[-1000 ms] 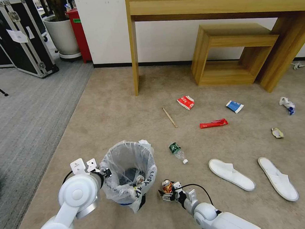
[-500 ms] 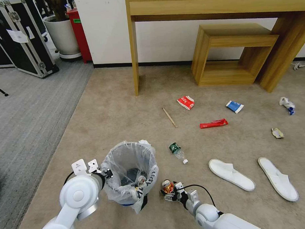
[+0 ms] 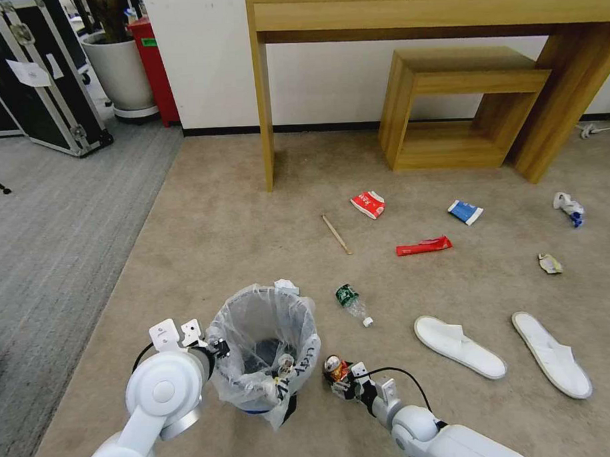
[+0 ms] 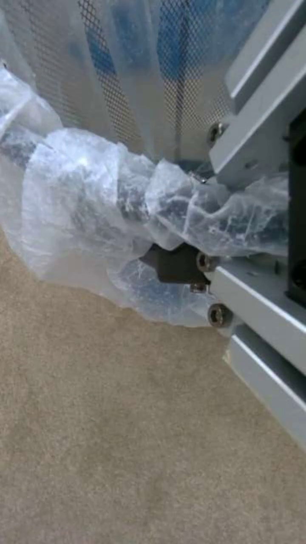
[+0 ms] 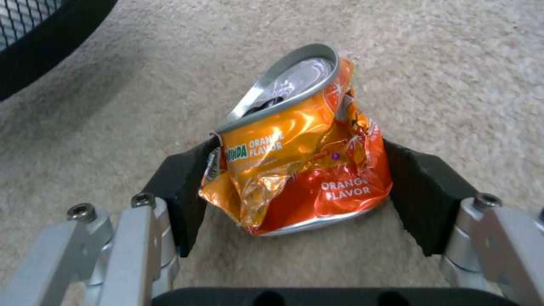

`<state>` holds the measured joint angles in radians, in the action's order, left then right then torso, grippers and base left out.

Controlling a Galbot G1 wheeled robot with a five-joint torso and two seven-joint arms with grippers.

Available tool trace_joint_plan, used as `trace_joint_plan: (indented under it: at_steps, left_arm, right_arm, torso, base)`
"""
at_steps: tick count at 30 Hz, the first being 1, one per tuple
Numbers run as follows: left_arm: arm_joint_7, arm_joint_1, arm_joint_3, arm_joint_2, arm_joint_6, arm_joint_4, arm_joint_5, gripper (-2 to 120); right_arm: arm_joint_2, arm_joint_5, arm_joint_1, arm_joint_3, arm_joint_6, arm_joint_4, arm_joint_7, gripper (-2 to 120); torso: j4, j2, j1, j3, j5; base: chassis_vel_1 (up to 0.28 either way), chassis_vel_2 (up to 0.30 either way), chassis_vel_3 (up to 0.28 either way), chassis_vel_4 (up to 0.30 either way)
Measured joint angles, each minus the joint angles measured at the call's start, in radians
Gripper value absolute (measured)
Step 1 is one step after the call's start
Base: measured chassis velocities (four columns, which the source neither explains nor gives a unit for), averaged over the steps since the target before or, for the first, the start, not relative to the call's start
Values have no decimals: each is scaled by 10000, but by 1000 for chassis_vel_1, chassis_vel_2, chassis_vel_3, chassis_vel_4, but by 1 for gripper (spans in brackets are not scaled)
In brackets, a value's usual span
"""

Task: Pick up the trash bin and place the garbage on the floor into it.

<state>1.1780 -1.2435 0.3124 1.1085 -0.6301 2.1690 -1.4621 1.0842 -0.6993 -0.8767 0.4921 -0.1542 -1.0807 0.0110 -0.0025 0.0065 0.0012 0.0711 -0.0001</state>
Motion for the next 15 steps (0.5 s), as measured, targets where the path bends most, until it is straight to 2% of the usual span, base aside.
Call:
trace_joint_plan:
  at_steps: [15]
  left_arm:
    - [9,161,-63,-26,-4,-40,-34,0]
  right_arm:
    - [-67,20,110,25,-53,-186,21,66]
  torso:
    - [6,-4,0,3,8]
  base:
    - [0,0,0,0]
